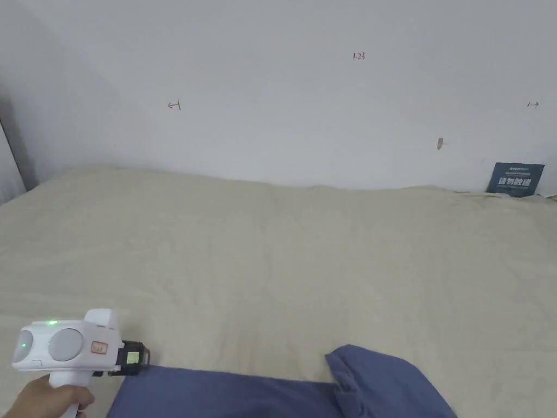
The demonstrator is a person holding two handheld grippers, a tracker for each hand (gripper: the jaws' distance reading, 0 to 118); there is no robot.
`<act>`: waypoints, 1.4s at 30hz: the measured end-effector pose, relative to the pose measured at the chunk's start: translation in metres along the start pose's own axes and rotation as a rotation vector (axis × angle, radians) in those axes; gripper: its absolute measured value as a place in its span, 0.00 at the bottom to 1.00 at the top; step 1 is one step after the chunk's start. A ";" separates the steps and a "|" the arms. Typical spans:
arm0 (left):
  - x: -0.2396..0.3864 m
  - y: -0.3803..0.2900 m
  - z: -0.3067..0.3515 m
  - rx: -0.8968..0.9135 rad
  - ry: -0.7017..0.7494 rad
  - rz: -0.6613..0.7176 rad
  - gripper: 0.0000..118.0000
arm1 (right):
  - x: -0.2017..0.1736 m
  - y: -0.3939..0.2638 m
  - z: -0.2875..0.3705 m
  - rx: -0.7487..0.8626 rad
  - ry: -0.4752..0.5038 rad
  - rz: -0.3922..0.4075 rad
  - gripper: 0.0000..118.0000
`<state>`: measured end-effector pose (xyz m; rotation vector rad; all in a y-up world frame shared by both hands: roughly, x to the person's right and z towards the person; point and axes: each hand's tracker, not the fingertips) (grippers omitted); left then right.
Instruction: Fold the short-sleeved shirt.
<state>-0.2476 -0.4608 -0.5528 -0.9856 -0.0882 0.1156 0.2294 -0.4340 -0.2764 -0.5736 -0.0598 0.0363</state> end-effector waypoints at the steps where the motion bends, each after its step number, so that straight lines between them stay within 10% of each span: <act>1: 0.002 0.001 -0.007 -0.023 0.000 -0.015 0.57 | 0.001 0.000 -0.002 -0.006 -0.001 0.001 0.00; 8: 0.030 -0.008 -0.027 -0.060 0.145 -0.166 0.51 | 0.006 -0.005 -0.013 -0.046 -0.017 0.011 0.00; 13: 0.056 -0.013 -0.025 -0.059 0.156 -0.254 0.03 | 0.008 -0.010 -0.022 -0.074 -0.029 0.002 0.00; 25: 0.048 -0.026 0.012 0.048 0.108 -0.224 0.00 | 0.069 0.041 -0.079 -0.154 -0.025 -0.095 0.01; 31: 0.056 -0.034 0.038 0.113 0.104 -0.243 0.00 | 0.099 0.080 -0.159 -0.301 0.043 -0.113 0.47; 42: 0.049 -0.040 0.042 0.108 0.099 -0.208 0.00 | 0.087 0.071 -0.244 -0.579 0.051 -0.060 0.35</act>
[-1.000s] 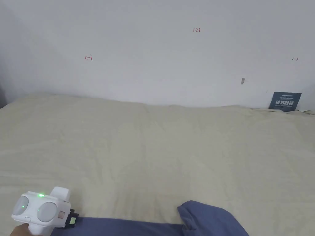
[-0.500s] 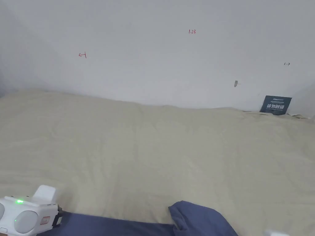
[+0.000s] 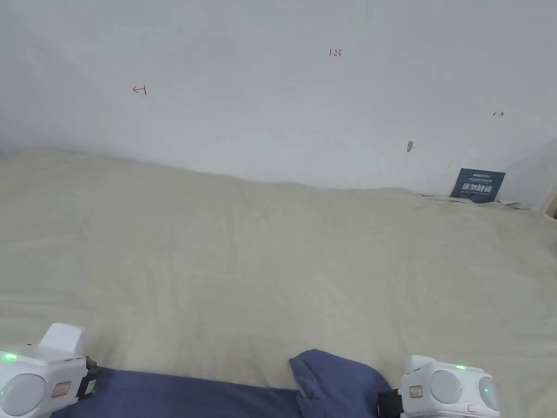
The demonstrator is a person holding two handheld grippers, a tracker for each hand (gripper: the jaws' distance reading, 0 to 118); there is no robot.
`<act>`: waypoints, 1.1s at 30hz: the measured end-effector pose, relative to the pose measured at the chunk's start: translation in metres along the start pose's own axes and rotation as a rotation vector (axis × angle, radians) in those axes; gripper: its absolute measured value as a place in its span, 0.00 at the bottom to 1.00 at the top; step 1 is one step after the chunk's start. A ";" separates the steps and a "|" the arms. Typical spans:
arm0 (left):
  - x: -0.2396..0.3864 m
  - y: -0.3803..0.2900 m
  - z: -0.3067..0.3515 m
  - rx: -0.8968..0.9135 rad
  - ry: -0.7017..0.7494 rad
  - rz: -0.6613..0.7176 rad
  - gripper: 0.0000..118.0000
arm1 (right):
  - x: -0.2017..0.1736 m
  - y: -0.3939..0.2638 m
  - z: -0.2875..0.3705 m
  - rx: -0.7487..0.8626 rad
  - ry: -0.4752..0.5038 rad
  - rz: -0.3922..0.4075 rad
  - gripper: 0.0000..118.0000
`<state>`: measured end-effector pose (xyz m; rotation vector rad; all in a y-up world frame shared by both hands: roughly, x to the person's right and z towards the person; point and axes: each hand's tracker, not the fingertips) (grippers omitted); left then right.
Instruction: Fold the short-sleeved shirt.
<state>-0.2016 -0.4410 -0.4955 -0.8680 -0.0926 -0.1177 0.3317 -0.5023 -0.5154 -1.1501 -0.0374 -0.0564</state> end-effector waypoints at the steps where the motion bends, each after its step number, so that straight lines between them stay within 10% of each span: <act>1: -0.001 -0.001 0.000 -0.001 0.000 0.003 0.00 | -0.002 0.002 0.002 0.000 -0.002 -0.009 0.31; 3: -0.001 -0.002 0.000 -0.002 0.000 0.003 0.00 | -0.007 0.002 0.008 0.022 -0.053 0.033 0.27; 5: -0.002 -0.003 -0.001 -0.001 0.001 0.000 0.00 | -0.007 0.001 0.010 0.041 -0.056 0.067 0.02; 33: -0.016 -0.001 0.071 0.089 -0.009 0.055 0.00 | 0.022 -0.041 0.142 0.388 -0.058 0.047 0.00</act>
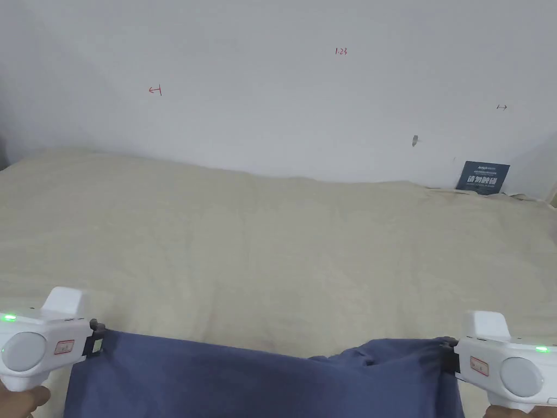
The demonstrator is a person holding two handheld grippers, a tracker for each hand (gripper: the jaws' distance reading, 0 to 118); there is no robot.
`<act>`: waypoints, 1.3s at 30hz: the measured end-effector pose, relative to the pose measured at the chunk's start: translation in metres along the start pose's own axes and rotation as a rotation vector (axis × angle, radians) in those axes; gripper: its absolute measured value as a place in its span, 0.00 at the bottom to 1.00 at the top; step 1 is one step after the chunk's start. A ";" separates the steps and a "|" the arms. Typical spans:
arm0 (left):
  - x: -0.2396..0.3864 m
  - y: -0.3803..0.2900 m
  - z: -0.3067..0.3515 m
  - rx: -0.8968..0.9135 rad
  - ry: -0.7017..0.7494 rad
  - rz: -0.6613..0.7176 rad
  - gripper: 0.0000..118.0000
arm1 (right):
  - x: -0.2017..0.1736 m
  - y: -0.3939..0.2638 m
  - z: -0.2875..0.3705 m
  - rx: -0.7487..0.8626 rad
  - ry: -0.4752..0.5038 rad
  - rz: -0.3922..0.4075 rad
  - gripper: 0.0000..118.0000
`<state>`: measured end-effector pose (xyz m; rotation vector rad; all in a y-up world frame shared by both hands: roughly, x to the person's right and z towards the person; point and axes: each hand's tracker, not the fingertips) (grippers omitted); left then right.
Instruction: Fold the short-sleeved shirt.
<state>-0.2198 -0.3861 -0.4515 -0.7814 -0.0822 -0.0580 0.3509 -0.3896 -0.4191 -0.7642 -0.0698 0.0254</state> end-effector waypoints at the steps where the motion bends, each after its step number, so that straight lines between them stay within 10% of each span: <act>1: -0.001 -0.002 0.007 0.009 -0.005 0.003 0.00 | 0.000 -0.002 0.007 0.006 0.001 0.005 0.00; 19: -0.017 -0.130 0.120 0.055 -0.024 0.100 0.00 | -0.007 -0.118 0.140 0.056 -0.019 0.009 0.00; 39: -0.019 -0.212 0.066 -0.150 0.045 0.098 0.00 | -0.020 -0.236 0.082 -0.174 -0.129 0.015 0.01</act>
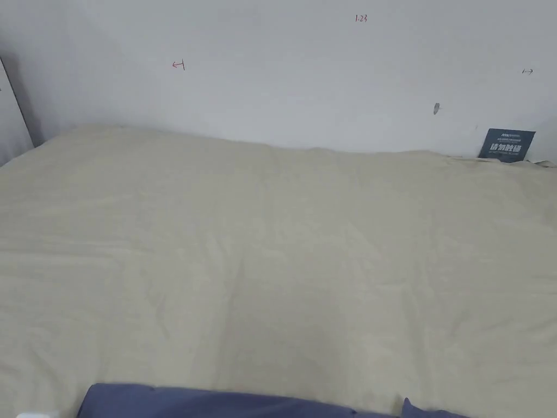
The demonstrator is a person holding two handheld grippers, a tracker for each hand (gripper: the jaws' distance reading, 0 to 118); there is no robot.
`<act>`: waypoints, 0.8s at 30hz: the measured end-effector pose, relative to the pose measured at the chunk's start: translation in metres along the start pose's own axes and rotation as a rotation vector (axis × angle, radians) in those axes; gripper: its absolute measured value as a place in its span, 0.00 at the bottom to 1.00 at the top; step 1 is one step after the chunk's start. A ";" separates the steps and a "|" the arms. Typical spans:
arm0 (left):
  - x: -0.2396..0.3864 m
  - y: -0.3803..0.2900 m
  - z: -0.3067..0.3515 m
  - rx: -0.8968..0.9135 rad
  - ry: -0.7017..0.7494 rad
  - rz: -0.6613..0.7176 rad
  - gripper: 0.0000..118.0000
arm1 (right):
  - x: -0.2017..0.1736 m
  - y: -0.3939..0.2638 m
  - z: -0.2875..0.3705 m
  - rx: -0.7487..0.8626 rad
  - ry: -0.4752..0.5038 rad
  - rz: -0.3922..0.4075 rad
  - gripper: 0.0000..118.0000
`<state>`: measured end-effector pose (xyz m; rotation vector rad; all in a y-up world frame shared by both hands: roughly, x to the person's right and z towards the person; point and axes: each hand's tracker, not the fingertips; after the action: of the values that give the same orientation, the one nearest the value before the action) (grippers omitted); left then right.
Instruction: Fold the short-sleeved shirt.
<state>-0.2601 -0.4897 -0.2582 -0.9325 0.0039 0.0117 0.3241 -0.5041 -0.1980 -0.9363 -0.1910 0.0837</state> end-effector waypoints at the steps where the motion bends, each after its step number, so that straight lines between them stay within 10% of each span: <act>1: 0.002 -0.002 0.001 0.003 0.002 0.004 0.00 | -0.001 -0.001 -0.001 0.010 0.001 -0.002 0.01; 5: 0.000 -0.001 0.010 0.027 -0.008 -0.002 0.07 | -0.002 0.004 0.015 0.029 0.016 -0.014 0.12; 8: 0.001 0.001 0.032 0.103 0.010 0.004 0.32 | -0.003 0.014 0.047 0.112 0.020 -0.014 0.38; 11: 0.012 0.003 0.063 0.242 0.036 -0.014 0.43 | -0.009 0.027 0.078 0.225 0.015 -0.016 0.39; 16: 0.041 0.009 0.091 0.458 0.047 -0.029 0.42 | -0.030 0.044 0.098 0.456 0.059 -0.047 0.36; 21: 0.062 0.018 0.095 0.548 0.020 0.030 0.35 | -0.051 0.052 0.086 0.544 0.074 -0.073 0.06; 24: 0.075 0.017 0.096 0.591 0.031 0.014 0.11 | -0.062 0.052 0.082 0.573 0.073 -0.071 0.01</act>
<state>-0.1854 -0.4019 -0.2152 -0.3418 0.0406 0.0084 0.2476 -0.4174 -0.2006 -0.3606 -0.1213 0.0345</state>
